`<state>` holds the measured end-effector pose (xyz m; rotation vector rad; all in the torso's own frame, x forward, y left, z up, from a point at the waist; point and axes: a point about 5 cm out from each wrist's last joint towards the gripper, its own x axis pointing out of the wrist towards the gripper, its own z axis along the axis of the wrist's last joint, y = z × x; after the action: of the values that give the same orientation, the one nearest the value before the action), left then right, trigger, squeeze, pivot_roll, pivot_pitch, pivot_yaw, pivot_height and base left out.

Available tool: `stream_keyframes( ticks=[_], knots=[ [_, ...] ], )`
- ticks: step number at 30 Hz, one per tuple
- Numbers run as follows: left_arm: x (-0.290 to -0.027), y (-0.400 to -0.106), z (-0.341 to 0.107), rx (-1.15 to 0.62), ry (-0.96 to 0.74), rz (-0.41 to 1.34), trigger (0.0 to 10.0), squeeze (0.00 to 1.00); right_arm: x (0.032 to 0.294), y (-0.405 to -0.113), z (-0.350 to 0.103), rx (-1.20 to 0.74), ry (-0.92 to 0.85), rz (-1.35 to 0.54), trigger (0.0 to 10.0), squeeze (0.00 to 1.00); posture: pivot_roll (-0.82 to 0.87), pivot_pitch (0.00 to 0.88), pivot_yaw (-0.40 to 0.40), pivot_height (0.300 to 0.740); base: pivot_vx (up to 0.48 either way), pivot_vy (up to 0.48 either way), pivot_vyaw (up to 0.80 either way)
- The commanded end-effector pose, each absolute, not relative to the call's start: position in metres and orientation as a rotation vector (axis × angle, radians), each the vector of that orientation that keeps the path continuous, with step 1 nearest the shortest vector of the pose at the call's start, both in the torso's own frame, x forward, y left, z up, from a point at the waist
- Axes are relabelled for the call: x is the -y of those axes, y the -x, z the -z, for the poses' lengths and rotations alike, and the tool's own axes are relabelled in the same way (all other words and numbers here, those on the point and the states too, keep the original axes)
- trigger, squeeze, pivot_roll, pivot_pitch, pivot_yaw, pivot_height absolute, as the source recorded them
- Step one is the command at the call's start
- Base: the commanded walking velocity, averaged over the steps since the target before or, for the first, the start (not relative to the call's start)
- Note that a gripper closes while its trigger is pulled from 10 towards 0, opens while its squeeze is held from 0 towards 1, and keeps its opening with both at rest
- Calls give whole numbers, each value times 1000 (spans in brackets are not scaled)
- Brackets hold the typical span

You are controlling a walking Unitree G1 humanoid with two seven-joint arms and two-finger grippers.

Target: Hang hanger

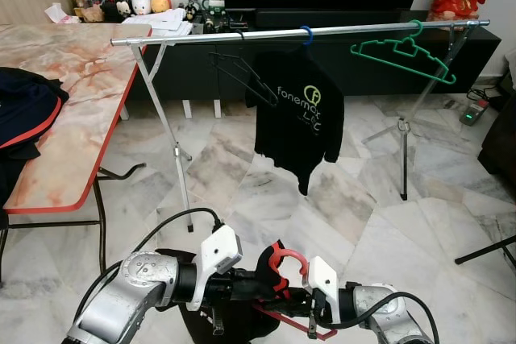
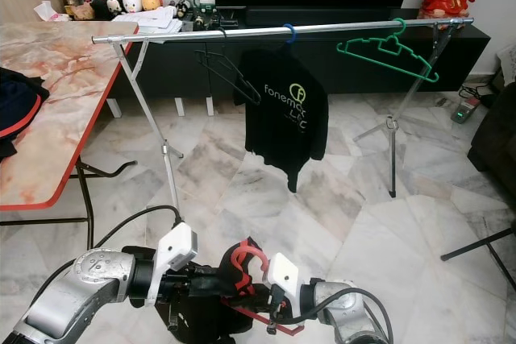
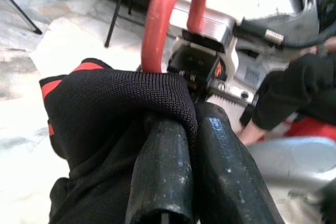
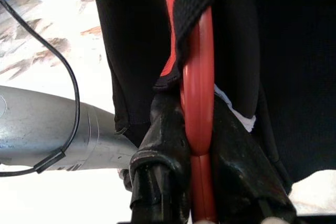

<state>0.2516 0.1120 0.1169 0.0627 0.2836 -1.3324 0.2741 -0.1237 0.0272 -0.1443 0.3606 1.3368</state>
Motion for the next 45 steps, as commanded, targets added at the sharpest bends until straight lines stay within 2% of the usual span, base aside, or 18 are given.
stream_keyframes(
  ticks=[1, 7, 16, 18, 25, 30, 33, 38, 40, 45],
  knots=[
    [-111, -252, -118, -268, -12, 1324, 0, 0, 119, -275, -30, -335, 137, -1355, 0, 0, 101, 99, -15, 740, 0, 0, 0],
    [-119, -252, -118, -272, 4, 1285, 0, 0, 123, -270, -25, -370, 153, -1357, 0, 0, 103, 102, -15, 740, 0, 0, 0],
    [-121, -248, -117, -271, 30, 1268, 0, 0, 138, -260, -10, -487, 294, -1358, 0, 0, 105, 96, -19, 740, 0, 0, 0],
    [-130, -244, -114, -307, -12, 1260, 0, 0, 148, -255, -4, -537, 336, -1355, 0, 0, 105, 96, -19, 740, 0, 0, 0],
    [-143, -241, -109, -357, -62, 1222, 0, 0, 155, -258, -6, -530, 316, -1293, 0, 0, 110, 98, -20, 740, 0, 0, 0],
    [-155, -250, -104, -332, -78, 1065, 0, 0, 165, -269, -15, -472, 246, -1157, 0, 0, 111, 97, -21, 740, 0, 0, 0],
    [-155, -251, -110, -277, 14, 1003, 0, 0, 172, -264, -11, -486, 253, -1146, 0, 0, 106, 96, -22, 740, 0, 0, 0],
    [-157, -247, -110, -264, 51, 974, 0, 0, 181, -259, -5, -512, 258, -1088, 0, 0, 106, 96, -22, 740, 0, 0, 0],
    [-163, -250, -107, -251, 63, 876, 0, 0, 190, -256, -3, -518, 234, -1024, 0, 0, 105, 93, -24, 740, 0, 0, 0],
    [-168, -261, -103, -229, 43, 691, 0, 0, 196, -246, 4, -557, 232, -1019, 0, 0, 101, 89, -20, 740, 0, 0, 0]
  ],
)
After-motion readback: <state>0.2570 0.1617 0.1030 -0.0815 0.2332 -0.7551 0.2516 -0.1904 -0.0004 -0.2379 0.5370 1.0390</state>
